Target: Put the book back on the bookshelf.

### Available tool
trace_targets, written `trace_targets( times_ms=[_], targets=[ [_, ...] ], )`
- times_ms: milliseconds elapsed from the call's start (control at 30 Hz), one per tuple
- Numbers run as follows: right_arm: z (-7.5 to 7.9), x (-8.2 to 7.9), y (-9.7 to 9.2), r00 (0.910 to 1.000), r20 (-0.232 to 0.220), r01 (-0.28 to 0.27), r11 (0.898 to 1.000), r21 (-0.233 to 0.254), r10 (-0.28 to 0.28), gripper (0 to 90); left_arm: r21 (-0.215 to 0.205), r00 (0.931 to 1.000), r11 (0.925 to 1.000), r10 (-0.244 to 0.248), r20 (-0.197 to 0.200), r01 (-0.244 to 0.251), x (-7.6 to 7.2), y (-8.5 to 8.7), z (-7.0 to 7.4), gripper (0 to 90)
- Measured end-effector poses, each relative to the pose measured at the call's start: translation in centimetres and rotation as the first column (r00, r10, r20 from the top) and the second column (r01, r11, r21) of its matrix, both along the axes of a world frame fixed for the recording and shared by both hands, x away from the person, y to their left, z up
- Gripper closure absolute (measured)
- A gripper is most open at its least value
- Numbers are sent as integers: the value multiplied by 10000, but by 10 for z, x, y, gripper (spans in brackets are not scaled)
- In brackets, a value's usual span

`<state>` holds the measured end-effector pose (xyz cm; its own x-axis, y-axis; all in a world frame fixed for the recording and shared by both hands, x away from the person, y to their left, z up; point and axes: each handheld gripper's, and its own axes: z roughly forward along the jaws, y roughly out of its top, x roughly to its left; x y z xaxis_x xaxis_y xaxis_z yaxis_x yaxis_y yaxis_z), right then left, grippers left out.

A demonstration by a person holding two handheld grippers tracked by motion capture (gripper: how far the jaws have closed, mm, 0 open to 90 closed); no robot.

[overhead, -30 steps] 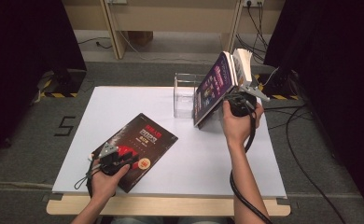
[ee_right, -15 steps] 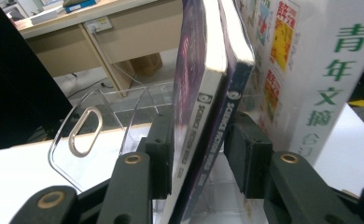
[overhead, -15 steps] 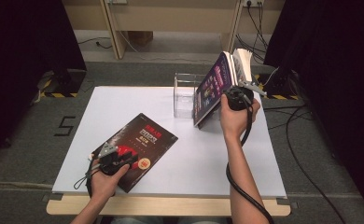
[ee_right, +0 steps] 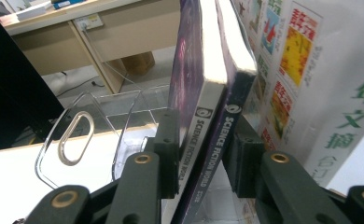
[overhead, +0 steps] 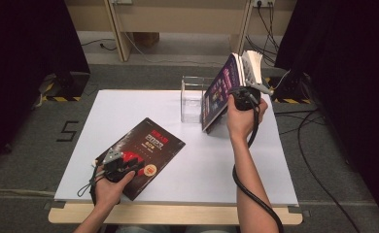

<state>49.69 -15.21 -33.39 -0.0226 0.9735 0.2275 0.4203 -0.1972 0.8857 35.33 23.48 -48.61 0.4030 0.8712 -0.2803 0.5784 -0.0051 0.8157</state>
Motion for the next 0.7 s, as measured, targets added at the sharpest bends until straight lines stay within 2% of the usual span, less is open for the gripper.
trace_targets(
  times_ms=[267, 467, 567, 700],
  targets=[
    [-1, 6, 4, 10000, -55, 7, 10000, 41, -6, 693, -22, 10000, 10000, 23, -7, -23, 0, 1, 0, 621],
    [3, 9, 6, 9998, -85, -205, 9996, 188, 207, 746, -12, 10000, 10000, 0, -16, 0, 1, 1, 0, 621],
    [3, 9, 10, 9993, 32, -383, 9993, 48, 383, 751, -16, 10000, 10000, -2, -7, 2, 1, 1, 0, 621],
    [6, 8, 25, 9967, 261, -766, 9967, -269, 773, 758, -28, 10000, 10000, 23, 8, -23, 0, 1, 0, 621]
  ],
)
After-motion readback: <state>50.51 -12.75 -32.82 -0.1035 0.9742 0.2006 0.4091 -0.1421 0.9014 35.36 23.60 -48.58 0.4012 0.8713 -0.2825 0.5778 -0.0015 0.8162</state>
